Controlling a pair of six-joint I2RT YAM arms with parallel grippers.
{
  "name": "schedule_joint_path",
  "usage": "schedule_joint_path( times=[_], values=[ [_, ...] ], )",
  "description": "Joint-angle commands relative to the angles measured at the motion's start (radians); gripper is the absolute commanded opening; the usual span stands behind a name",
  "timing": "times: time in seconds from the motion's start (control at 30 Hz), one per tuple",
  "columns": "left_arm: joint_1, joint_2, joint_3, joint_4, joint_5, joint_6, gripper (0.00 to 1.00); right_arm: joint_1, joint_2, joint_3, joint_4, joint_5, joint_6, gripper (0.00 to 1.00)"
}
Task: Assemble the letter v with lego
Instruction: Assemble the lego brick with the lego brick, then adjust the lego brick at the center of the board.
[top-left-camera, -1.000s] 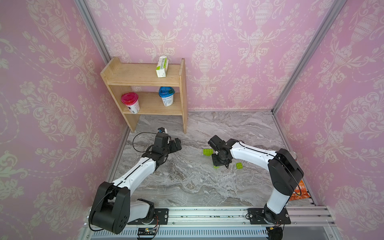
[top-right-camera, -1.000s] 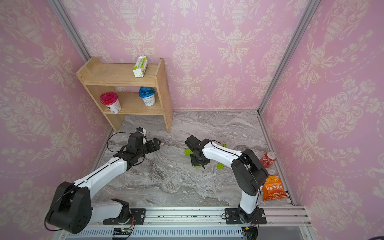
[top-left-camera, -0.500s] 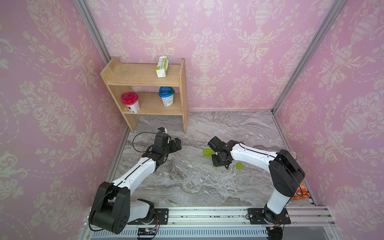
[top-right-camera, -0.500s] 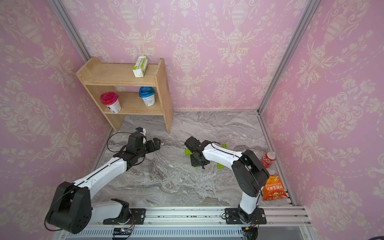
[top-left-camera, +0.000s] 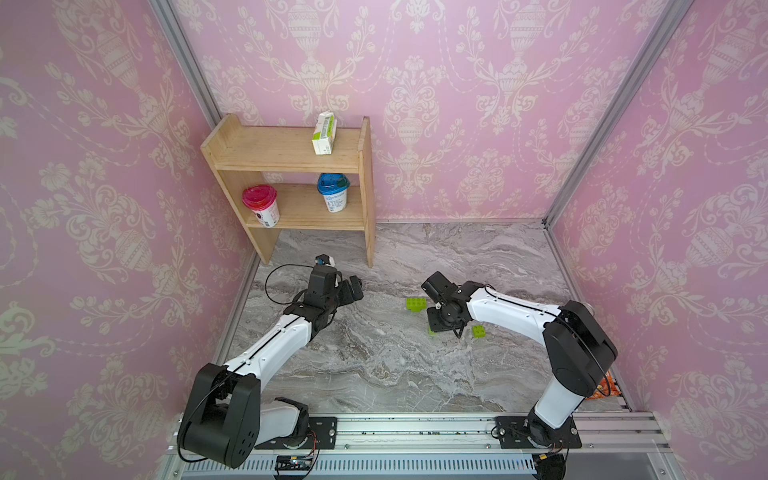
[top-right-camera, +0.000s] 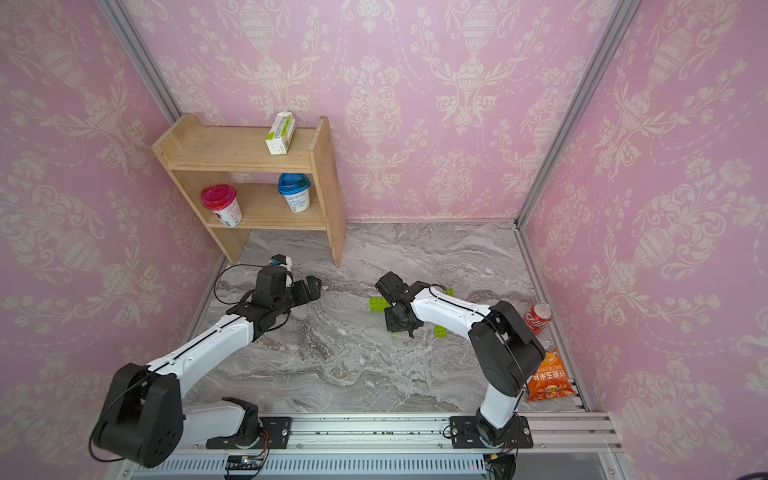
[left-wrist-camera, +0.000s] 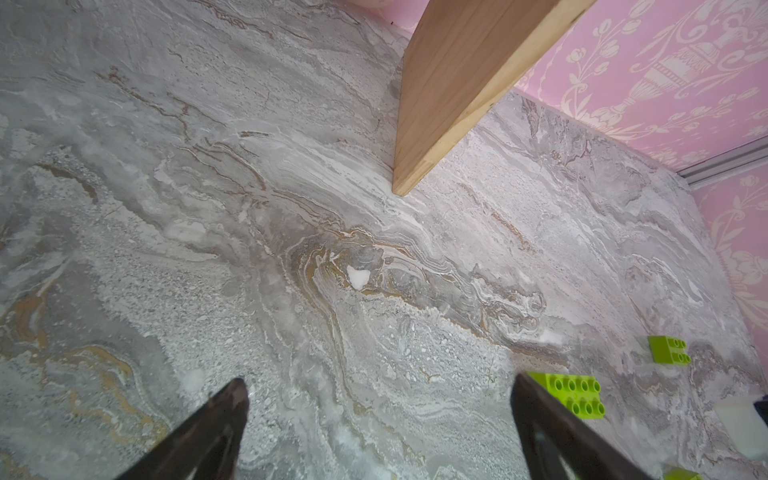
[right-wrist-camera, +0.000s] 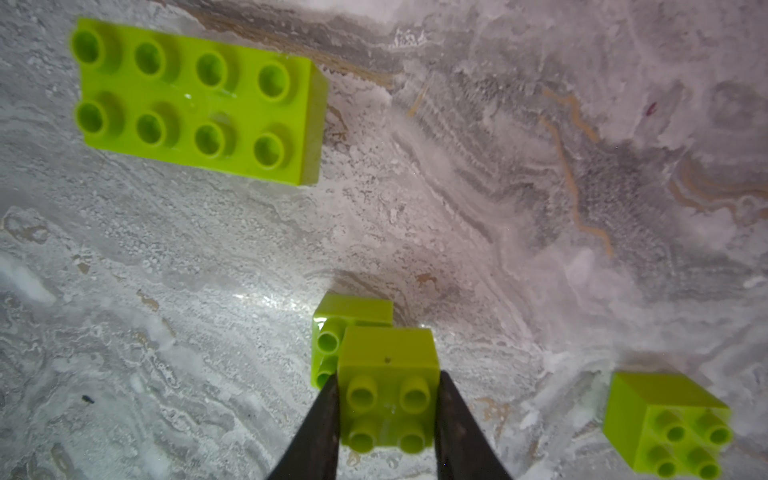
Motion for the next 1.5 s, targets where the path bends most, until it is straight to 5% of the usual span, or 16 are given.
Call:
schedule_joint_path(
  times=[0.0,0.53,0.87,1.23,1.4,1.47],
  values=[
    [-0.007,-0.012,0.000,-0.001,0.004,-0.007,0.99,-0.010,0.055,-0.047,-0.026,0.012,-0.004,0.00],
    [-0.015,0.010,-0.005,0.022,0.009,-0.010,0.99,0.024,0.183,0.005,-0.059,0.049,-0.003,0.00],
    [-0.034,0.044,-0.011,0.076,0.066,-0.056,0.99,0.029,0.051,0.020,-0.169,0.067,0.139,0.07],
    [-0.092,0.239,-0.042,0.436,0.311,-0.294,0.94,0.062,-0.020,0.095,-0.239,0.067,0.181,0.64],
    [-0.119,0.328,-0.056,0.577,0.357,-0.388,0.89,0.020,-0.125,0.099,-0.245,0.019,0.007,0.88],
    [-0.123,0.360,-0.069,0.646,0.379,-0.436,0.86,-0.021,-0.185,0.060,-0.206,-0.006,-0.101,0.90]
  ],
)
